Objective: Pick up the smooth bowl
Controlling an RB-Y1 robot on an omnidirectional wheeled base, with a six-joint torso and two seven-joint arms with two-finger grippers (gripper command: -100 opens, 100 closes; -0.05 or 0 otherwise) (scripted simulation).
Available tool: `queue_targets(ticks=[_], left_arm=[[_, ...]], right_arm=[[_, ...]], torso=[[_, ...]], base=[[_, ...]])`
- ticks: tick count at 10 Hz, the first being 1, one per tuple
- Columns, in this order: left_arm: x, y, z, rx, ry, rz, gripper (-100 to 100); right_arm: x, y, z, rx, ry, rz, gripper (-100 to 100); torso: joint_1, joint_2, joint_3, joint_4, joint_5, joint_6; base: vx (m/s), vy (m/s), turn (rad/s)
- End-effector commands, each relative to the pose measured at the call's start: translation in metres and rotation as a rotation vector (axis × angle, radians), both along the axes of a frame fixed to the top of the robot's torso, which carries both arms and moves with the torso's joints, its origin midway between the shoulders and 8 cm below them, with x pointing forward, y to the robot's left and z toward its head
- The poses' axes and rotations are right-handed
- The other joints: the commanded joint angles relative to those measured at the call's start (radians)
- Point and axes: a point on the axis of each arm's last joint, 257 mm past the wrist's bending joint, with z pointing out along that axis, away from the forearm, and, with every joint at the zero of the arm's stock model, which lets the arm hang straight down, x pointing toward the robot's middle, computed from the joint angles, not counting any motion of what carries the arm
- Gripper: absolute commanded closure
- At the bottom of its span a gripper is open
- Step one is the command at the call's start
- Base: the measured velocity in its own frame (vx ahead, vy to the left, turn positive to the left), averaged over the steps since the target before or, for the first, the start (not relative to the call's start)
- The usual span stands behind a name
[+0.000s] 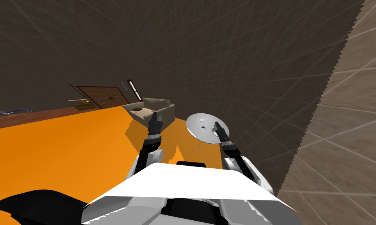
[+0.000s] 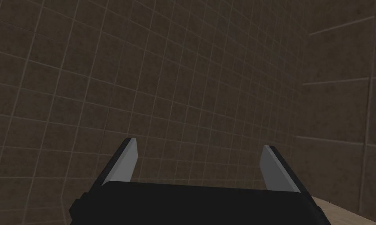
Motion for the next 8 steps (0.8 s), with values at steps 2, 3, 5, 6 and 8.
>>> queue_targets(ticks=[2,3,5,6,8], left_arm=[[0.0,0.0,0.0,0.0,0.0,0.0,0],[0.0,0.0,0.0,0.0,0.0,0.0,0],[0.0,0.0,0.0,0.0,0.0,0.0,0],[0.0,0.0,0.0,0.0,0.0,0.0,0],[0.0,0.0,0.0,0.0,0.0,0.0,0]], right_arm=[[0.012,0.002,-0.041,-0.092,0.082,0.001,-100],[0.018,0.007,-0.06,-0.151,0.122,0.009,-100],[0.023,0.009,-0.089,-0.213,0.179,0.014,-100],[0.024,0.005,-0.097,-0.215,0.197,0.009,-100],[0.027,0.006,-0.127,-0.278,0.258,0.014,-100]], torso=[[-0.002,-0.001,-0.001,0.0,0.0,0.0],[-0.001,-0.002,-0.001,0.0,0.0,0.0],[0.0,0.0,0.0,0.0,0.0,0.001],[0.0,-0.001,0.0,0.0,0.0,0.0],[-0.001,-0.002,-0.001,0.0,0.0,0.0]], base=[[-0.021,0.051,0.112],[-0.041,0.091,0.23],[-0.035,0.078,0.121],[-0.014,0.061,0.08],[-0.003,0.057,0.129]])
